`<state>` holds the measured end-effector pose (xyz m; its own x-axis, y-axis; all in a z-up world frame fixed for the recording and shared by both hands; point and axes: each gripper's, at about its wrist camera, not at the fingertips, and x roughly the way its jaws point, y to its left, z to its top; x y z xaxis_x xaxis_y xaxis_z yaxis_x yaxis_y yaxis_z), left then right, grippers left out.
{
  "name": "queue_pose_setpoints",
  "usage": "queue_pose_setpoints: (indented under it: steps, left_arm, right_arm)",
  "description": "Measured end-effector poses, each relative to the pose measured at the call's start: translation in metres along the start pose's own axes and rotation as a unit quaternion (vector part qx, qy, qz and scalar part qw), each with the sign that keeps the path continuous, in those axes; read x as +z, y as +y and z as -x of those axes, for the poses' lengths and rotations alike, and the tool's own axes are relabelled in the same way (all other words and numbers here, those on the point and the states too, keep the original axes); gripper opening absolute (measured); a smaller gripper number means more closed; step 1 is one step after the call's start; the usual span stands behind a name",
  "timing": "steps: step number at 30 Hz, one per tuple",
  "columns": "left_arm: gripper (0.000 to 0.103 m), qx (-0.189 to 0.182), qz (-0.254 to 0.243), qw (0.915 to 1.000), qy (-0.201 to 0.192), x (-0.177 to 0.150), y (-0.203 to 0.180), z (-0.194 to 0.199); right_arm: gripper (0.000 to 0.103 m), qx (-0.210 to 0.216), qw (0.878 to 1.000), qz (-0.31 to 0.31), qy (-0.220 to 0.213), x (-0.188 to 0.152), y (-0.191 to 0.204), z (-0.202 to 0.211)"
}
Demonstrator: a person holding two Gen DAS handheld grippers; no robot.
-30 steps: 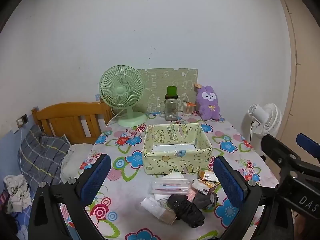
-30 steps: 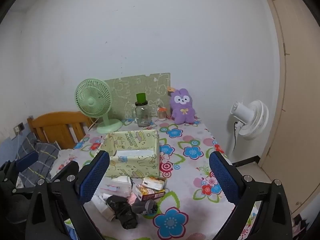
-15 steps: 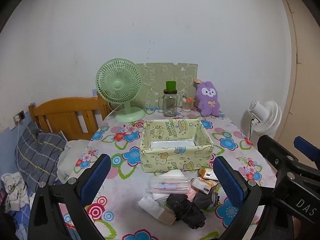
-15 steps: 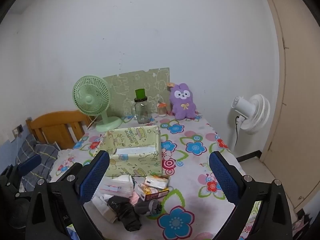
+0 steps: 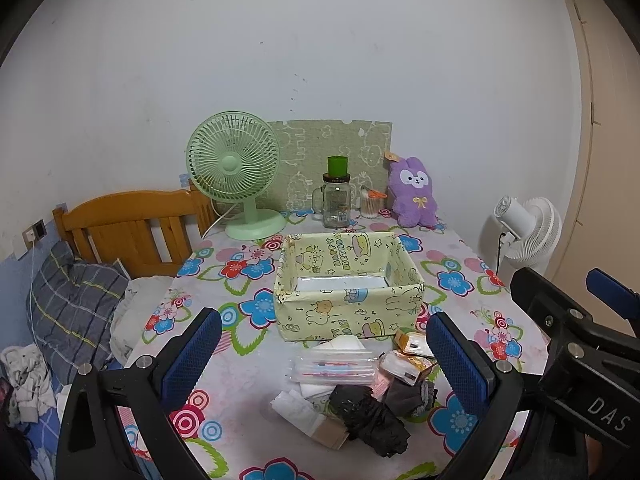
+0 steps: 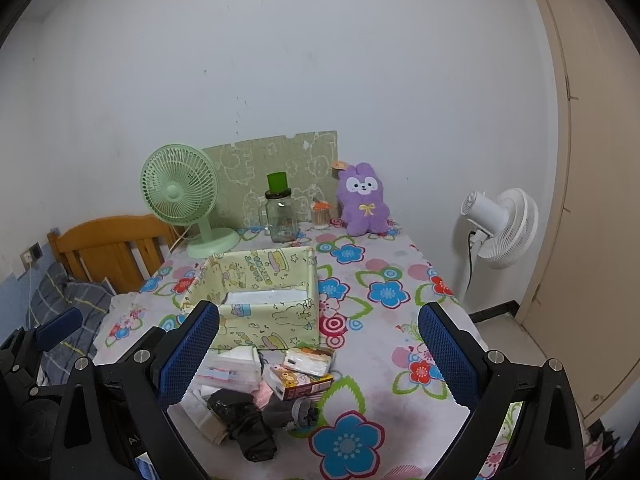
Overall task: Organize soft objects
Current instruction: 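Move both tools toward the black and grey items before the basket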
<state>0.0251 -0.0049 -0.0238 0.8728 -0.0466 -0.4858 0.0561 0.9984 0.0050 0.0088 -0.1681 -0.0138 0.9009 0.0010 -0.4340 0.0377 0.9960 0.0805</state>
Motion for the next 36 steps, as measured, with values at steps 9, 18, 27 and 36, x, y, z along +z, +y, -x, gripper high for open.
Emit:
queue_pose_setpoints:
  steps: [9,18,27,36]
  left_arm:
    - [0.103,-0.004,-0.002,1.0,-0.002,0.001,-0.004,0.002]
    - [0.103,-0.003,-0.005,1.0,0.0,0.002,-0.005,0.002]
    - [0.103,0.001,-0.004,1.0,0.006,0.006,-0.006,-0.004]
    - [0.103,-0.002,-0.004,0.9998,0.021,0.005,-0.006,-0.017]
  right_arm:
    - [0.101,-0.003,1.0,0.002,-0.003,0.001,0.0,0.001]
    - [0.101,0.004,1.0,-0.002,0.003,0.001,-0.001,-0.004]
    - [0.101,0.006,1.0,0.006,0.009,0.003,0.002,-0.01]
    - [0.101,0.01,1.0,0.008,0.025,0.002,0.003,-0.022]
